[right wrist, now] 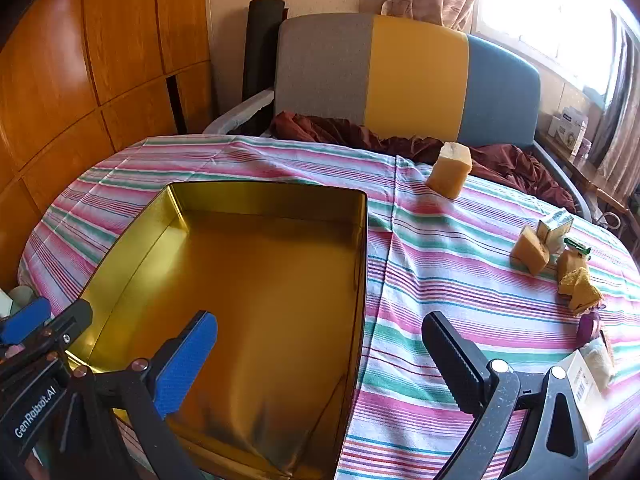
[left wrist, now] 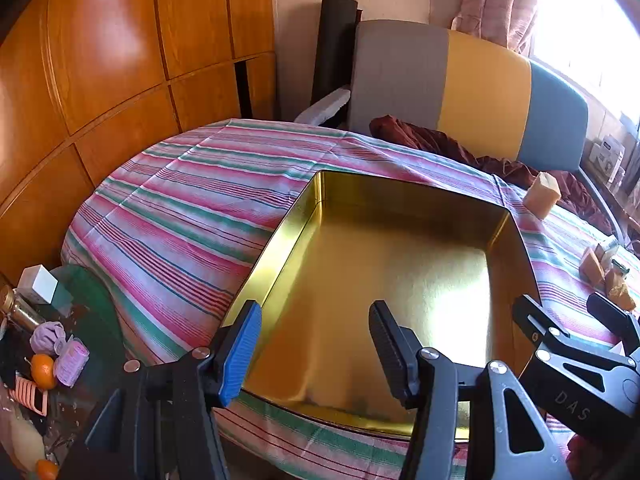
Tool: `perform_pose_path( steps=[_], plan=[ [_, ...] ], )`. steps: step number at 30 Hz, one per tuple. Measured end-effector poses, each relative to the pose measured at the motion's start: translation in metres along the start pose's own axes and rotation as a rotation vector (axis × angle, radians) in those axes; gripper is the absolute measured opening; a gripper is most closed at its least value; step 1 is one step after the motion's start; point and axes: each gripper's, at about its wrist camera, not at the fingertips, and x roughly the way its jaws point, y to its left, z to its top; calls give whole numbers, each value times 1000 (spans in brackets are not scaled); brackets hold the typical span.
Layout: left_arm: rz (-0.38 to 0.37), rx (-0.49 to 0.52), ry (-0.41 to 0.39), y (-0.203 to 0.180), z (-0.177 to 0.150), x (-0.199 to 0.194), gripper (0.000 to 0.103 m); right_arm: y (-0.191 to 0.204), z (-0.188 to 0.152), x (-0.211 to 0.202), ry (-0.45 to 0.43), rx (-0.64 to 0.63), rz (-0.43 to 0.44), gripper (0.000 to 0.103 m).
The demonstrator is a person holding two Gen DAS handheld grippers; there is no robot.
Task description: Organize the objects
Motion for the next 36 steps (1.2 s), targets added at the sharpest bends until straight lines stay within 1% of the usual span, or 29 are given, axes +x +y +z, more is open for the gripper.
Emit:
perform_pose_path(
  steps=[13,15,27,34,36],
  plan=[
    [10,11,-6,0,-4,-4,57,0,-2,-3,-2,-12,-8,103],
    [11,11,-9,0,-3,-5,57,-2,-2,-5,-6,-6,1,103],
    [10,38,-19,-9,-7,-9,57,-12,-4,-14,-16,-5,-5,103],
    [-19,41,-2,-14,-11,-8,57,-20,-3,-27,-43,-15,13,103],
    [-52,49,17,-19,-14,-6,57,-26,-4,-32,-45,-22,20,103]
  ],
)
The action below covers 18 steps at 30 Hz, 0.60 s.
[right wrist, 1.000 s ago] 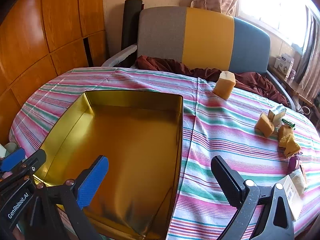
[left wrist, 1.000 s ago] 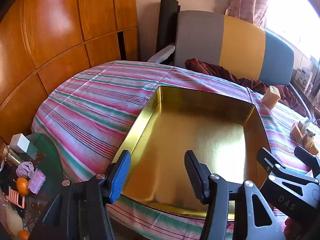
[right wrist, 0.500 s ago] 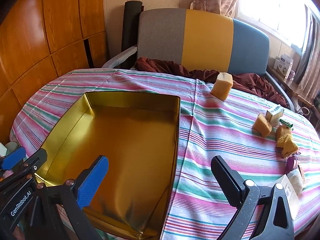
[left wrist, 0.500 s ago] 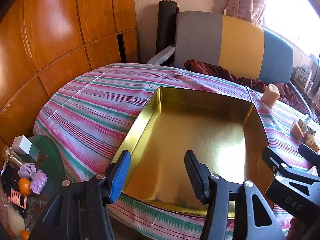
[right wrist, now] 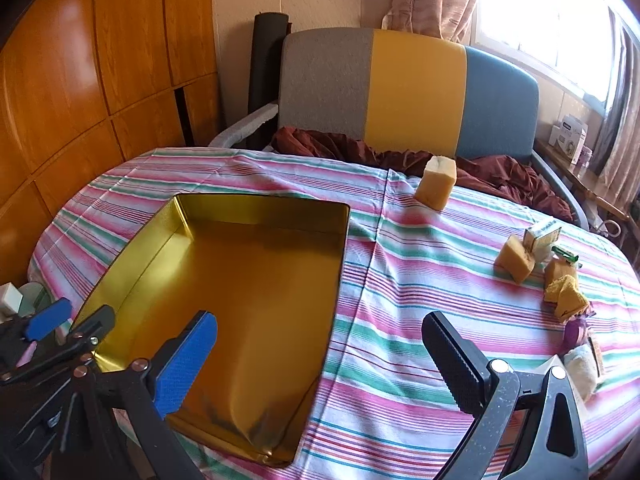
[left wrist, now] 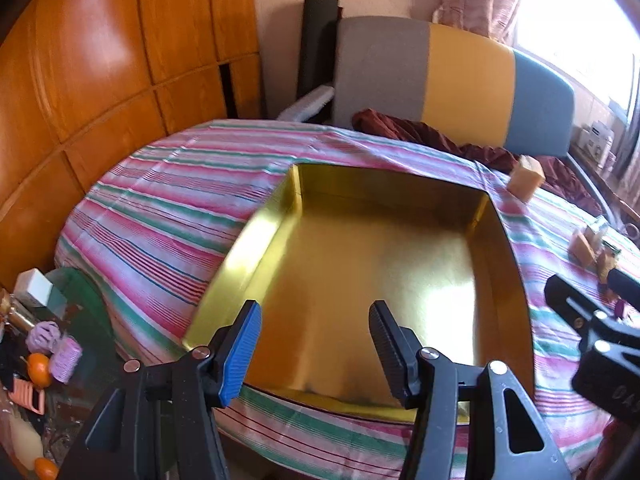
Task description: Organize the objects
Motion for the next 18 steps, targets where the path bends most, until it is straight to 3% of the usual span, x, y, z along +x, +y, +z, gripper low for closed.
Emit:
perform_pose_path(
  steps=[4,10,15,18],
  plan=[
    [-91,23,14,-12,-7,1,57,-20,-6,-11,2,-27,-21,103],
    [-300,50,51,-36,-20,1,57,-80,-29,-34,-38,-10,-129,103],
    [-395,70,104,-60,-29,-2,57,-162,-52,-49,-59,155,-193,103],
    [-422,97,105,-76,-31,-7,57,-213,-71,-54,-40,293,-179,103]
  ],
)
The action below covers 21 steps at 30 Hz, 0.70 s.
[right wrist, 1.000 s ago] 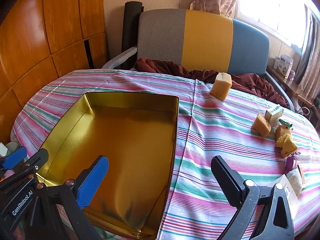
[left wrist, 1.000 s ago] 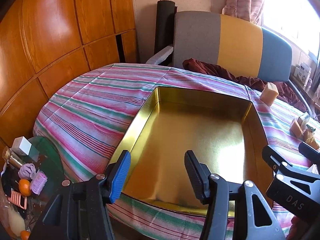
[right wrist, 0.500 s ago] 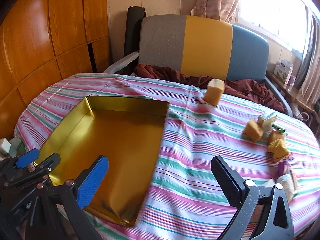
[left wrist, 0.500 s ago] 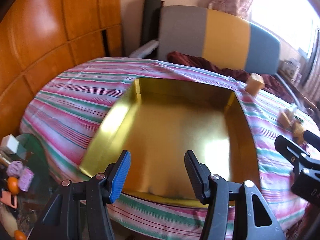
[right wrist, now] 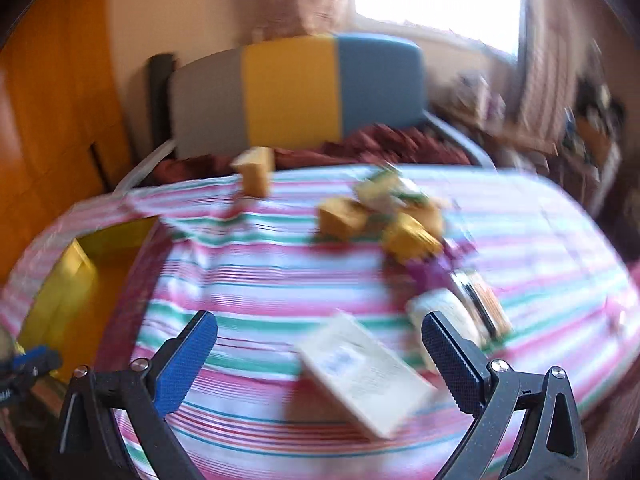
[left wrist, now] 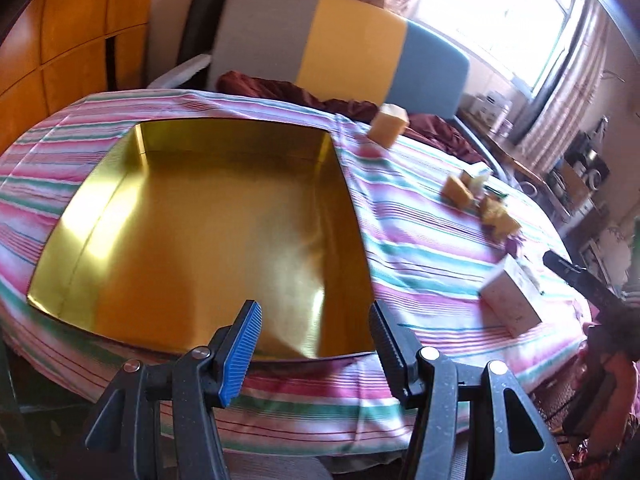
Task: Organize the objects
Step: 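Grasp the beige knit sock with the right tool while the left tool approaches the white box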
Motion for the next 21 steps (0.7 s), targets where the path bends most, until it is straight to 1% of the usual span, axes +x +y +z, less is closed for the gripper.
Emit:
perform_pose_path(
  steps=[2,3,5,6,9,10,12,13,15,16,17,18,19,20,21],
  plan=[
    [-26,13,5,-12,-3,1,57,-29,-7,6,35,80,-2,103],
    [-38,16,10,-15,-1,4,57,-36,-12,10,54,100,4,103],
    [-64,20,16,-24,-2,6,57,-46,-22,20,93,129,43,103],
    [-73,23,26,-29,-2,9,57,-47,-27,27,116,137,84,103],
    [-96,41,47,-42,-1,15,57,-32,-40,37,136,117,179,103],
    [-98,45,52,-47,-1,15,57,-22,-45,34,139,87,211,103],
    [-101,54,63,-52,-1,18,57,-2,-50,29,145,31,311,101],
    [-99,55,64,-53,-1,18,57,3,-50,25,129,15,328,101],
    [-108,52,68,-55,0,21,58,3,-46,12,61,19,317,101],
    [-116,52,70,-56,0,22,59,-6,-42,8,26,50,304,101],
    [-124,53,72,-57,0,22,62,-21,-39,6,-4,93,268,101],
    [-132,56,74,-58,-1,23,63,-33,-36,6,-23,123,224,101],
    [-138,58,77,-60,-1,25,63,-50,-32,9,-32,148,156,100],
    [-155,64,80,-64,-2,26,63,-62,-30,13,-37,153,99,98],
    [-171,67,76,-67,-2,28,63,-72,-28,19,-39,148,47,94]
  ],
)
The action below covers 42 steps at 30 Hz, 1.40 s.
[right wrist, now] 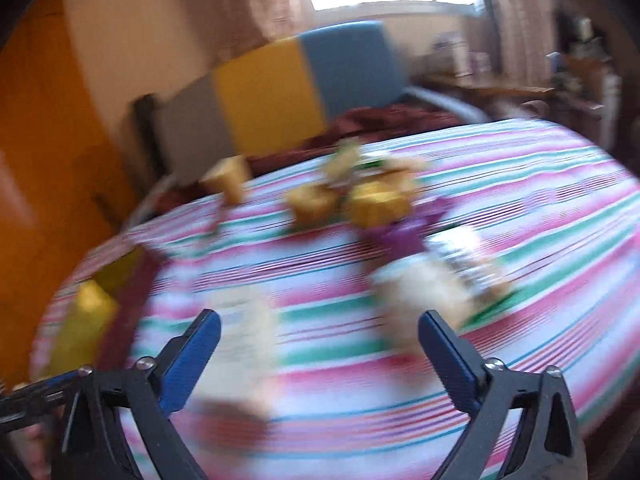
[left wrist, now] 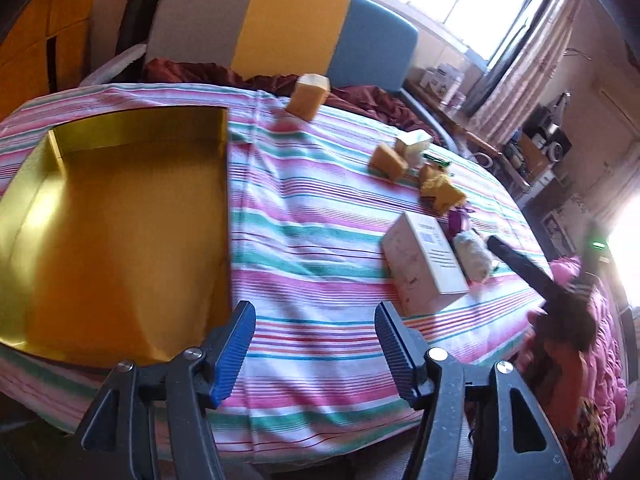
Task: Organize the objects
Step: 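Grasp the beige knit sock with the right tool while the left tool approaches the white box, then close the left tool on the white barcode box while the right tool holds the sock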
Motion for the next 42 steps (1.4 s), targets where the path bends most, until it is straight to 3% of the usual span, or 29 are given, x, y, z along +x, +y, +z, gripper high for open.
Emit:
perform_pose_path(
  steps=[2,5,9,14,18,20,23,28,35,39,42],
  plan=[
    [-14,13,-4,-6,1,2,67,-18,4,14,16,-24,-76,80],
    [-31,53,25,-20,1,11,70,-30,3,39,75,-80,-117,65],
    [-78,91,72,-38,1,20,70,-27,-2,48,48,-163,-156,63],
    [-118,90,92,-57,5,31,68,-28,-6,58,55,-158,-187,68],
    [-143,93,59,-78,16,42,68,-37,-13,64,52,-103,-195,54],
    [-163,100,54,-87,21,49,70,-33,-16,60,39,-119,-210,53],
    [-142,110,60,-99,26,65,76,-25,-21,56,28,-138,-233,53],
    [-146,99,77,-106,25,89,77,-15,-26,53,6,-182,-310,53],
    [-102,182,72,-118,18,106,77,-22,-25,51,3,-145,-331,53],
    [-91,169,62,-112,16,115,74,-29,-26,50,4,-116,-325,53],
    [-103,149,58,-105,14,117,63,-28,-26,51,5,-123,-329,53]
  ],
)
